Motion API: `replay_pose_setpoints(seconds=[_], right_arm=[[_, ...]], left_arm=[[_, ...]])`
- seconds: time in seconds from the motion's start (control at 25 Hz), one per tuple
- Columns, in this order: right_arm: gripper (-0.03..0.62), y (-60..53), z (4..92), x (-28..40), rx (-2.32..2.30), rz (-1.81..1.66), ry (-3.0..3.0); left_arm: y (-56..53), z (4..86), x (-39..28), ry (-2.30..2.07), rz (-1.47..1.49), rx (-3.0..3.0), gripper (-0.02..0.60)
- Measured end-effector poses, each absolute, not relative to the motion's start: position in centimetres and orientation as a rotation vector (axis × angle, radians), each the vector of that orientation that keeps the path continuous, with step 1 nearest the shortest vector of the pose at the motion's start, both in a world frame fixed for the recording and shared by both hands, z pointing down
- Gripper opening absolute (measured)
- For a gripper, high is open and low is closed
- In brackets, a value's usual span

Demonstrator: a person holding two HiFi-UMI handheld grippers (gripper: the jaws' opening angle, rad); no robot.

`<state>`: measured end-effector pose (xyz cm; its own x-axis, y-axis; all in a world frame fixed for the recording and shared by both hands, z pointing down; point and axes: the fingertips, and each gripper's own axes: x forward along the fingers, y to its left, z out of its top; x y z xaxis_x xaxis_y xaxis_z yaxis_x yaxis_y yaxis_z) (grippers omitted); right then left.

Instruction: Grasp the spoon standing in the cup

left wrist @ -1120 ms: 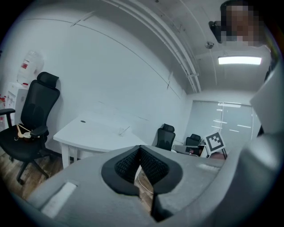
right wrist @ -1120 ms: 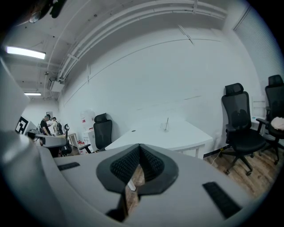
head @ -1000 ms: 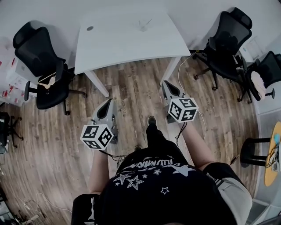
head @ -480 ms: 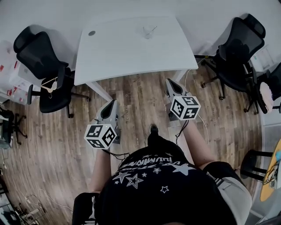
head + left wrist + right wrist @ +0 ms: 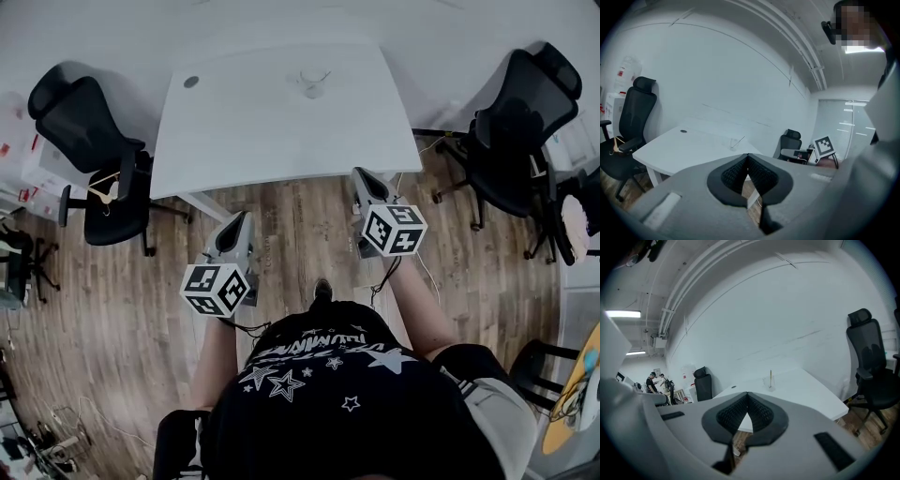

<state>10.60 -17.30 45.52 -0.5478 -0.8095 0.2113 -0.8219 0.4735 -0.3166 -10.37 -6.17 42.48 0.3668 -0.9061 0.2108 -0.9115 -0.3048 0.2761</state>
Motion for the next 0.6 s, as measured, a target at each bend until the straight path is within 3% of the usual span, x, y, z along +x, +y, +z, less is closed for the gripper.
replay_pose_setpoints(seconds=[0.6], right_arm=[[0.009,-20.6,46.3,11.7,1.432,0.627,-2.685]], left_arm=[[-9.5,43.0,-8.5,-1.606,0.036,2.271,0.008]])
